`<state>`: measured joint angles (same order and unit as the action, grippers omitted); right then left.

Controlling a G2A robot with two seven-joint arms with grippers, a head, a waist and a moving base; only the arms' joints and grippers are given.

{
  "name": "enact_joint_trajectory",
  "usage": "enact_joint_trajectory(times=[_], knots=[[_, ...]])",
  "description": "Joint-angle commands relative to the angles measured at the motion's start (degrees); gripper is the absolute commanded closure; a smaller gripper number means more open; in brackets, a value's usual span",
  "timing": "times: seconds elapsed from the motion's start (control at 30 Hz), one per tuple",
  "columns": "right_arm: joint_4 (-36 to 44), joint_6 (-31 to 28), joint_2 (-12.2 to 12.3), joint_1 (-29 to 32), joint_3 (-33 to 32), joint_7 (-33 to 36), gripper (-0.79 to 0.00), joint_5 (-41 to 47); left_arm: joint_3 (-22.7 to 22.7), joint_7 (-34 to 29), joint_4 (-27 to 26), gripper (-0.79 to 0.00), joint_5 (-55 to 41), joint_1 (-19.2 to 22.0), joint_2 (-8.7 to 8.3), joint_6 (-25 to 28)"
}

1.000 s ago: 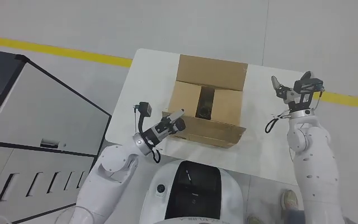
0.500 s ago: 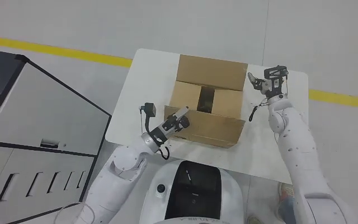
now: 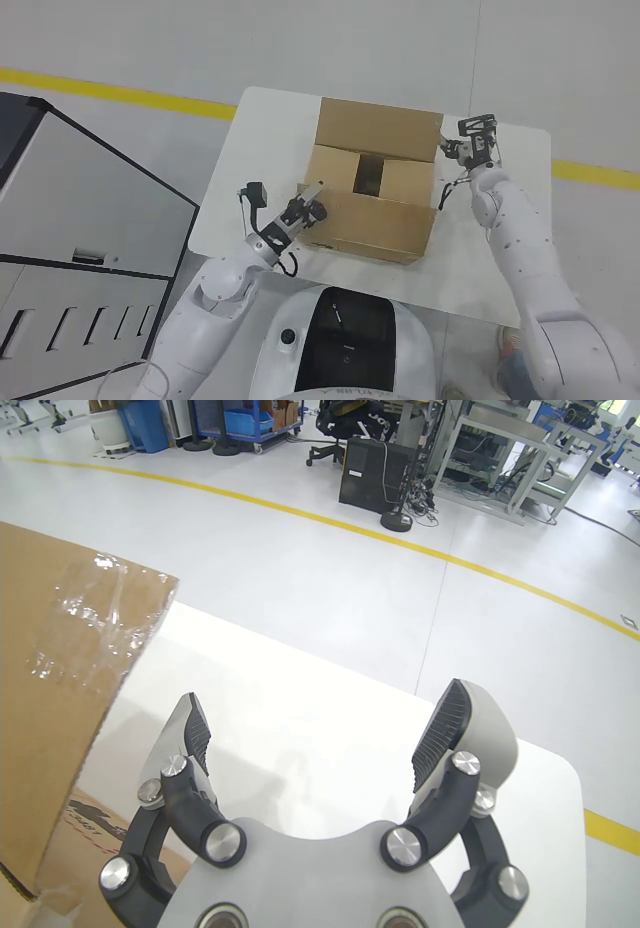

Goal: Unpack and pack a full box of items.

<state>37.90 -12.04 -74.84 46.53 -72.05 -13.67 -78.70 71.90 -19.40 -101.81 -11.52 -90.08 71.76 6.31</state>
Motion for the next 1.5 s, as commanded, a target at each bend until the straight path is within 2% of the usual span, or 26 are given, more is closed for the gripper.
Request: enact_joint_trajectory(times=[0.0, 0.23, 0.47, 0.67, 0.9, 1.17, 1.47], knots=[[-0.76, -0.98, -0.24, -0.33, 0.36, -1.9, -0.785, 0.73, 0.14, 0.06, 1.36, -0.785, 0.19, 0.68, 0.0, -0.09], [-1.37, -5.6, 0.05, 0.09, -1.12, -8.5, -0.785, 4.17, 0.45, 0.45, 3.12, -0.785, 0.41, 0.89, -0.03, -0.5], [4.41, -10.95, 1.26, 4.05, -2.51, -12.18, -0.785, 3.55, -0.41, -0.32, 3.9, -0.785, 0.1, 2.05, 0.09, -1.31], [9.21, -14.6, 3.25, 7.06, -2.94, -17.44, -0.785, -6.0, -0.93, -0.4, 5.31, -0.785, 0.01, 3.62, 0.23, -1.71], [14.2, -18.51, 4.73, 10.3, -4.45, -18.35, -0.785, -8.9, -1.02, -0.12, 6.7, -0.785, 0.16, 4.37, 0.3, -1.45], [19.51, -23.5, 6.48, 13.34, -4.29, -20.35, -0.785, -16.87, -0.68, 0.31, 7.21, -0.785, -0.96, 4.86, 0.39, -1.14], [24.12, -25.71, 7.66, 16.46, -4.0, -22.04, -0.785, -20.33, -1.2, 0.89, 8.32, -0.785, -1.27, 5.53, 0.59, -0.98]])
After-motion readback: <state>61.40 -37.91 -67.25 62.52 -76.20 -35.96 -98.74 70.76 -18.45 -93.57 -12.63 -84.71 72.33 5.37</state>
